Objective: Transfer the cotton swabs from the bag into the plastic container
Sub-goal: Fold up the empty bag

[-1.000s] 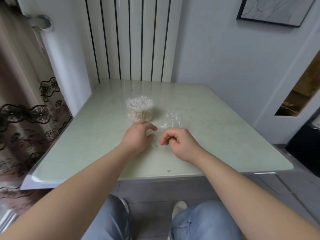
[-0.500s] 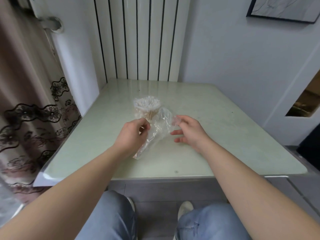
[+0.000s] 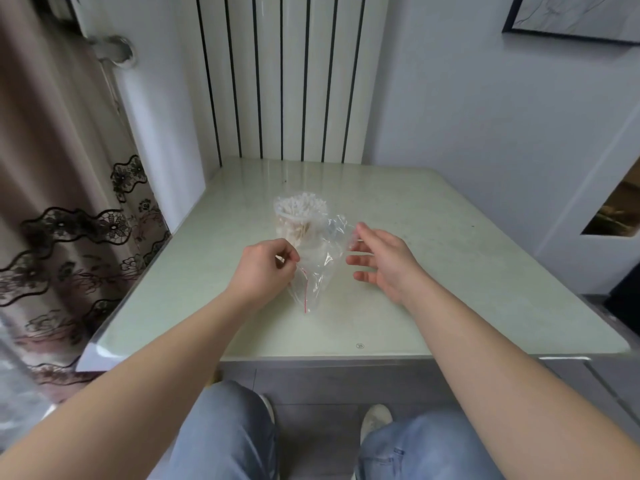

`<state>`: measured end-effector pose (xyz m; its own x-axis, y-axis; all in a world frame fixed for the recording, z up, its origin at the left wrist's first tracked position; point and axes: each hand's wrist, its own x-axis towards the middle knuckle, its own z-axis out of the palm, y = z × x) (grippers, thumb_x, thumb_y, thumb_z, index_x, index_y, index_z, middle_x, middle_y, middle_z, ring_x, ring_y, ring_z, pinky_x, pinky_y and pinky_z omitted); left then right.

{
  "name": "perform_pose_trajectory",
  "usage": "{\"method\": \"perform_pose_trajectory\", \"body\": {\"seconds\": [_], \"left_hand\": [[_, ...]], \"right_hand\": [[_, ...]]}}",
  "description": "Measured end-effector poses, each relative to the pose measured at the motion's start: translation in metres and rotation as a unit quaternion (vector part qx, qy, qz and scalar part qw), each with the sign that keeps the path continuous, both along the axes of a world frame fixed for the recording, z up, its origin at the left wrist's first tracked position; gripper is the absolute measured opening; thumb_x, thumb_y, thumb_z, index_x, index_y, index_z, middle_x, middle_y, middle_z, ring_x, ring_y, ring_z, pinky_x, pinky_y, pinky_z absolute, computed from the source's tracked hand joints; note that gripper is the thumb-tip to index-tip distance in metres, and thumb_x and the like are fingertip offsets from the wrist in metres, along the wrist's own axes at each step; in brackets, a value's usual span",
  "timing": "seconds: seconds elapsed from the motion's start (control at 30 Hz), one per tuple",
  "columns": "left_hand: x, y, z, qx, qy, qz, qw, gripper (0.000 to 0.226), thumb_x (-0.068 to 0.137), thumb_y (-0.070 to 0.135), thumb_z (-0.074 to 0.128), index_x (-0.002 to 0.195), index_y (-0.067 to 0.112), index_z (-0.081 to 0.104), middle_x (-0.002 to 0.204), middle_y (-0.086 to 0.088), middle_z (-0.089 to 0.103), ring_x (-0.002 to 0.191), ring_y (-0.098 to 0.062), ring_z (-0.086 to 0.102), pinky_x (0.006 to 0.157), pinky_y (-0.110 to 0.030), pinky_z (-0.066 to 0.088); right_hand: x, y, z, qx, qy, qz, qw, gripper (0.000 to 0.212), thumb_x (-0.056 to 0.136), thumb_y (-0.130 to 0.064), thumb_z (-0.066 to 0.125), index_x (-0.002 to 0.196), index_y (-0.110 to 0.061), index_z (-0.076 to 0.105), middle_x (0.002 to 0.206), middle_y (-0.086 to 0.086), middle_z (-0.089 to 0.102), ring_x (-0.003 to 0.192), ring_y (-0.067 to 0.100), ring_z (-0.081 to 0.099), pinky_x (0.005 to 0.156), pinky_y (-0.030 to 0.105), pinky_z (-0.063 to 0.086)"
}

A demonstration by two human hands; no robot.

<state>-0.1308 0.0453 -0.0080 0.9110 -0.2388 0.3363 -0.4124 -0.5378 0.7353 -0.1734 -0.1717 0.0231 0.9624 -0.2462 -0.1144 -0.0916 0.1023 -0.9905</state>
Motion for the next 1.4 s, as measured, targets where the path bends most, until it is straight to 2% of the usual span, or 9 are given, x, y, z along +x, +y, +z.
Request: {"method": "perform_pose_trajectory", "body": {"seconds": [0.23,0.4,0.6,0.73,0.97,1.13,1.23,1.3,1.4], "left_hand": [[0.002,0.003,-0.003,-0.024,0.022,0.013,0.999,0.022,0.085,0.001,0.055,0.080,0.019,0.068,0.072,0.003,0.072,0.060,-0.006,0.069,0.059,-0.009,0.046],[0.010,0.011,-0.008,-0.151,0.099,0.069,0.981,0.021,0.088,0.001,0.054,0.083,0.014,0.069,0.083,-0.003,0.075,0.065,-0.012,0.075,0.074,-0.025,0.059],[0.010,0.021,-0.004,-0.170,0.192,-0.160,0.953,0.027,0.086,0.013,0.052,0.070,0.020,0.072,0.115,-0.001,0.074,0.107,-0.014,0.068,0.080,-0.027,0.054],[0.012,0.018,0.009,-0.217,0.215,-0.130,0.943,0.029,0.100,0.023,0.049,0.091,0.013,0.074,0.116,-0.004,0.074,0.108,-0.022,0.070,0.084,-0.036,0.056],[0.012,-0.024,0.036,-0.221,0.228,-0.069,0.946,0.040,0.097,0.053,0.059,0.113,0.018,0.070,0.102,0.002,0.074,0.090,-0.012,0.071,0.080,-0.034,0.058],[0.014,-0.035,0.041,-0.237,0.238,-0.038,0.941,0.023,0.096,0.038,0.068,0.094,0.016,0.071,0.085,0.002,0.070,0.085,-0.011,0.069,0.073,-0.027,0.054],[0.016,-0.033,0.039,-0.295,0.248,0.000,0.923,0.018,0.095,0.036,0.070,0.092,0.018,0.073,0.083,0.001,0.070,0.078,-0.010,0.067,0.068,-0.024,0.055],[0.019,-0.028,0.038,-0.335,0.261,0.020,0.905,0.018,0.094,0.036,0.071,0.093,0.018,0.073,0.085,0.002,0.070,0.079,-0.009,0.067,0.066,-0.022,0.054],[0.025,-0.018,0.039,-0.370,0.273,0.039,0.887,0.019,0.093,0.038,0.071,0.088,0.020,0.071,0.083,0.005,0.071,0.083,-0.008,0.067,0.071,-0.024,0.050]], "right_hand": [[0.006,-0.012,-0.005,0.009,0.023,-0.041,0.999,0.017,0.097,-0.016,0.063,0.080,-0.013,0.060,0.073,0.007,0.064,0.063,0.017,0.061,0.055,0.027,0.050],[0.011,-0.033,-0.008,0.132,-0.010,-0.162,0.978,0.007,0.104,-0.013,0.049,0.097,-0.013,0.052,0.084,0.008,0.067,0.067,0.020,0.063,0.058,0.031,0.053],[0.010,-0.027,-0.005,0.199,-0.030,-0.167,0.965,0.018,0.108,-0.013,0.033,0.100,-0.019,0.048,0.095,0.010,0.067,0.079,0.029,0.071,0.071,0.046,0.060],[0.011,-0.023,-0.005,0.184,-0.046,-0.169,0.967,0.020,0.107,-0.008,0.032,0.100,-0.017,0.048,0.087,0.013,0.064,0.064,0.028,0.060,0.058,0.040,0.057],[0.010,0.005,-0.004,0.075,-0.051,-0.100,0.991,0.015,0.107,-0.009,0.039,0.101,-0.014,0.051,0.084,0.016,0.064,0.052,0.024,0.057,0.047,0.032,0.051],[0.009,0.011,0.000,0.050,-0.052,-0.059,0.996,0.009,0.106,-0.017,0.045,0.102,-0.013,0.051,0.087,0.016,0.065,0.052,0.024,0.057,0.048,0.033,0.051],[0.004,-0.001,-0.001,-0.054,0.019,0.032,0.998,0.048,0.082,-0.044,0.078,0.119,-0.021,0.056,0.111,0.014,0.069,0.082,0.028,0.069,0.073,0.044,0.058],[-0.003,-0.008,-0.007,-0.123,0.077,0.135,0.980,0.070,0.072,-0.030,0.089,0.132,-0.023,0.054,0.113,0.015,0.070,0.094,0.031,0.070,0.087,0.048,0.056],[-0.011,-0.016,-0.014,-0.099,0.081,0.210,0.969,0.050,0.084,0.012,0.070,0.129,-0.004,0.056,0.076,0.010,0.068,0.066,0.022,0.066,0.062,0.032,0.057]]}}
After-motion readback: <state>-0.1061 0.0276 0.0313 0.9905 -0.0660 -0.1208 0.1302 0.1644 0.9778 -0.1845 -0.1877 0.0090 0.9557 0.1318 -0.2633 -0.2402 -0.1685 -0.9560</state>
